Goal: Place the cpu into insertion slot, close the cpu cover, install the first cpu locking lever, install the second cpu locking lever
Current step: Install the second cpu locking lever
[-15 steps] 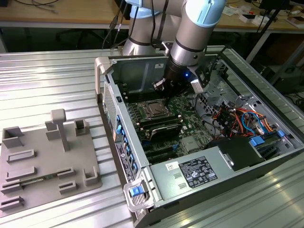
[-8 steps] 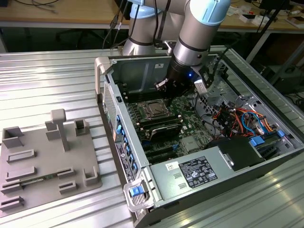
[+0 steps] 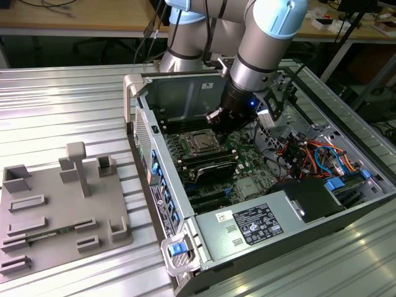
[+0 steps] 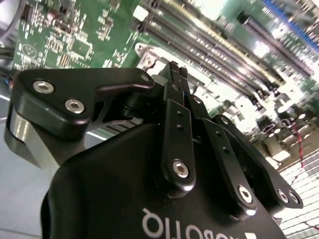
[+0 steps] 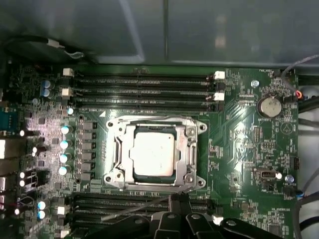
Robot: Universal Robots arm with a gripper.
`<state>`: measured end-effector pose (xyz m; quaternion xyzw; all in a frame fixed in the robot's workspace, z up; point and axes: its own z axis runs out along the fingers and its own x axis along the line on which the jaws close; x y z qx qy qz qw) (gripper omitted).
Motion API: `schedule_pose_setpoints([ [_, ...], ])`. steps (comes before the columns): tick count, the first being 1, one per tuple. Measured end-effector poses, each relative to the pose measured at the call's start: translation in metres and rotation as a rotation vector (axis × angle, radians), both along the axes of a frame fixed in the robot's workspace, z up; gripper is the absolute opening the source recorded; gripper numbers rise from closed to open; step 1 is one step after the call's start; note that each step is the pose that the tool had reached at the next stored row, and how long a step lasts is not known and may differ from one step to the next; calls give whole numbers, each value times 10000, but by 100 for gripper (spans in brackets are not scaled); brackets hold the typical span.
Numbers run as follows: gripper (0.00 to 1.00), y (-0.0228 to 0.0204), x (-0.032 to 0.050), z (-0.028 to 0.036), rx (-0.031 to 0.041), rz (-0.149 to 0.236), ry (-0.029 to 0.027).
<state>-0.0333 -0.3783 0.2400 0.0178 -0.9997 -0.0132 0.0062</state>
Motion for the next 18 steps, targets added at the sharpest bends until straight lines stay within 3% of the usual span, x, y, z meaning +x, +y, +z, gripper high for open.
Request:
schedule_pose_setpoints([
  [11, 11, -20, -238, -41, 1, 13, -1],
  [18, 11, -20, -366, -132, 0, 13, 13],
])
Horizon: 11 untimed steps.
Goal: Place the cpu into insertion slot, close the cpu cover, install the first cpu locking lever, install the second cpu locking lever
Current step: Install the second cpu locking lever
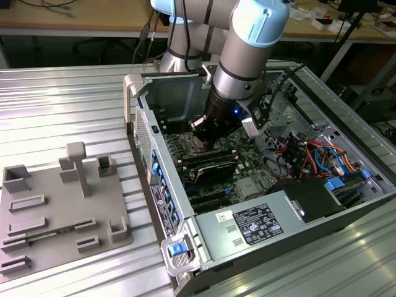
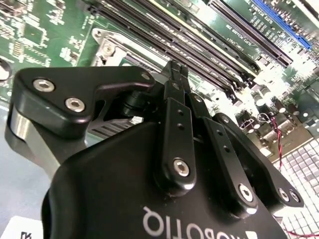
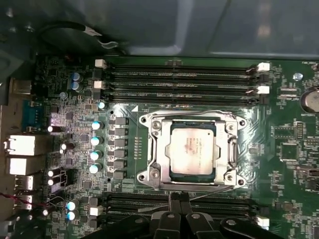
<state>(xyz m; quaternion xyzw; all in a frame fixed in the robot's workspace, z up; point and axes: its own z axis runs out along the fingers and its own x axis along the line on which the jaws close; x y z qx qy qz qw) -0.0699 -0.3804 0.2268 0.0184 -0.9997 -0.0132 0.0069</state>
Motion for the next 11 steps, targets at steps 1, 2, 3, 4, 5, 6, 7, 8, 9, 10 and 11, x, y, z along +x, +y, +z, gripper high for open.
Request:
schedule_pose_setpoints([
  [1, 11, 0, -12, -18, 0, 0, 2],
  [2, 11, 0, -25, -36, -1, 0, 2],
  [3, 11, 0, -38, -46, -1, -1, 3],
  [4, 11, 0, -55, -52, -1, 0, 3],
  [5, 11, 0, -86, -62, 1, -1, 2],
  [6, 11, 0, -104, -67, 1, -1, 2],
  [7, 11, 1, -123, -73, 1, -1, 2],
  [8, 11, 1, -151, -83, 1, 0, 2],
  [9, 11, 1, -182, -91, 0, -1, 2],
  [10, 11, 2, -195, -93, 0, -1, 3],
  [11, 11, 3, -204, -94, 1, -1, 2],
])
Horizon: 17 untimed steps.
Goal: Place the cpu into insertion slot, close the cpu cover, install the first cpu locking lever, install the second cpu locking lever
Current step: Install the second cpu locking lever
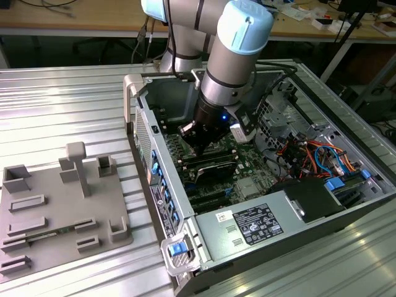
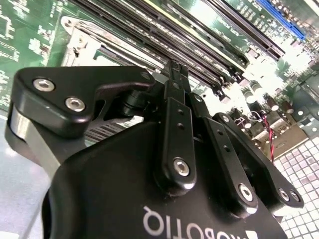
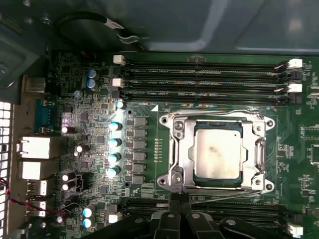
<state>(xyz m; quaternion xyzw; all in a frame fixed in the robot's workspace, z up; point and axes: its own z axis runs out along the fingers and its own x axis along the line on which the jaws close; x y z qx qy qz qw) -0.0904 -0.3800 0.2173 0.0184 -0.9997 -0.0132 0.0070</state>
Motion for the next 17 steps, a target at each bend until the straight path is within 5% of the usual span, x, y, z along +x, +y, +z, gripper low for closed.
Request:
schedule_pose_setpoints([
  [17, 11, 3, -61, -38, 79, 2, 1],
])
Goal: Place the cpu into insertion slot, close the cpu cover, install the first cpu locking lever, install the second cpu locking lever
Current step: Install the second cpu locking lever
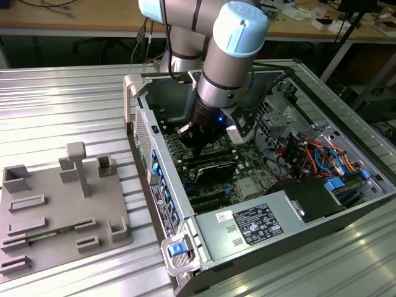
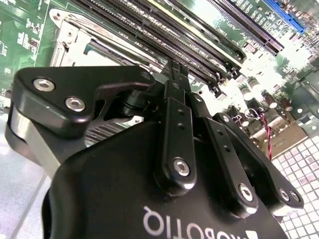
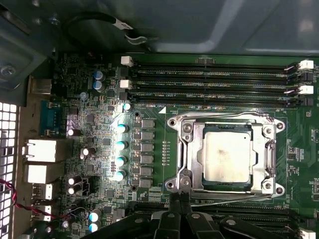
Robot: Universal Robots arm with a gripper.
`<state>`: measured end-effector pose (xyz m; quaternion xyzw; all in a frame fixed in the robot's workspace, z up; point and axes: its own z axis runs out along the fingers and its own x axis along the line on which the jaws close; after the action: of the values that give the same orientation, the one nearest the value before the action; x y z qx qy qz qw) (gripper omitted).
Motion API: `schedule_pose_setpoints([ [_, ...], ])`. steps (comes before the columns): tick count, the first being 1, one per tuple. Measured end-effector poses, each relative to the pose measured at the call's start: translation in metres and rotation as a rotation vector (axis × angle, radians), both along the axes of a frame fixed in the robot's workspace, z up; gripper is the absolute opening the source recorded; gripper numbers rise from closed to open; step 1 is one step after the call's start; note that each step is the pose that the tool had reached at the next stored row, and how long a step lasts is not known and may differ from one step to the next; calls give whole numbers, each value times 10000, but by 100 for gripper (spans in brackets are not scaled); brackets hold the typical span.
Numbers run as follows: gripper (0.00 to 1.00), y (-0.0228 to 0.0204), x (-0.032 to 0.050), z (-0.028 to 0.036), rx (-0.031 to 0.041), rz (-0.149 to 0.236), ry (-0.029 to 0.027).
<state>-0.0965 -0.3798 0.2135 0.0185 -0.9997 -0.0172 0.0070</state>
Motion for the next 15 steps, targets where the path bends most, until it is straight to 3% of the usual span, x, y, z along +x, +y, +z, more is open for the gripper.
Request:
schedule_pose_setpoints([
  [8, 11, 7, -17, -18, 10, 1, 0],
  [15, 11, 13, -18, -37, 80, -1, 1],
])
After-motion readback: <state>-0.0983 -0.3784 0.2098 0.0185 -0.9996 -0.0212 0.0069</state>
